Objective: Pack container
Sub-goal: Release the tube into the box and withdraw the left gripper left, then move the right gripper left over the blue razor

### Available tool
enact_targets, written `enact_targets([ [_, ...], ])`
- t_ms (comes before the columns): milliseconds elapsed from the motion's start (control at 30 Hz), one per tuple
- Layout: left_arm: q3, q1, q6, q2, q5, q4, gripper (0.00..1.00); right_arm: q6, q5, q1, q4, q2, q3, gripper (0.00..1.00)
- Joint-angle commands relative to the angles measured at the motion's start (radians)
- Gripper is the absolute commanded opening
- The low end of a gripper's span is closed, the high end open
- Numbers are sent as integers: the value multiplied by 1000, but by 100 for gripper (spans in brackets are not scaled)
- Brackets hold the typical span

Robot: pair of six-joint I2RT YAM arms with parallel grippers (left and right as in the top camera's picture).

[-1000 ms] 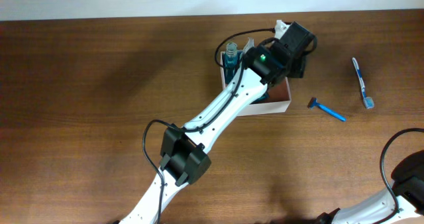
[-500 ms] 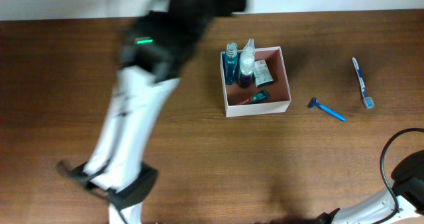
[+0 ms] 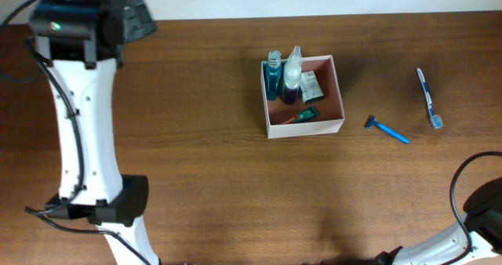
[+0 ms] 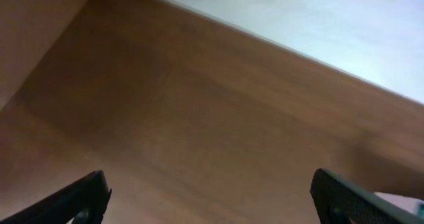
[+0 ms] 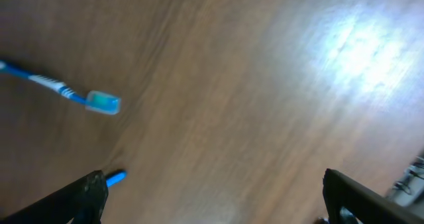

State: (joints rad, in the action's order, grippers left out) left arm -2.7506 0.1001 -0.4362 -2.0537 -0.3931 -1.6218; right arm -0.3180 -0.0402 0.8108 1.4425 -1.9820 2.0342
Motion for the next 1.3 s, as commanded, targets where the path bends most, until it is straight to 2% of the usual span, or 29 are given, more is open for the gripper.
enact_targets([
  [0, 3, -52, -26, -51, 49, -36, 99, -13, 83, 1, -1, 10, -2, 99],
  [67, 3, -67, -26, -79, 58, -47, 99, -13, 95, 1, -13, 10, -2, 99],
  [300, 7, -77, -26, -194, 78, -66, 99, -8, 363, 1, 26, 10, -2, 99],
  [400, 7, -77, -26, -240, 103, -65, 99, -14, 377, 0, 50, 10, -2, 99],
  [700, 8, -77, -26, -317, 121, -66, 99, -532, 365, -18, 257, 10, -3, 100],
  [900, 8, -77, -26, -317, 121, -66, 99, -855, 369, -105, 224, 10, -5, 99],
  [1033, 8, -77, -26, -317, 121, -66, 99, -869, 355, -158, 64, 10, -5, 99],
  [1167, 8, -77, -26, -317, 121, -66, 99, -882, 330, -193, 52, 7, -6, 99],
  [1267, 8, -77, -26, -317, 121, -66, 100, -996, 260, -235, 58, 0, -19, 99],
])
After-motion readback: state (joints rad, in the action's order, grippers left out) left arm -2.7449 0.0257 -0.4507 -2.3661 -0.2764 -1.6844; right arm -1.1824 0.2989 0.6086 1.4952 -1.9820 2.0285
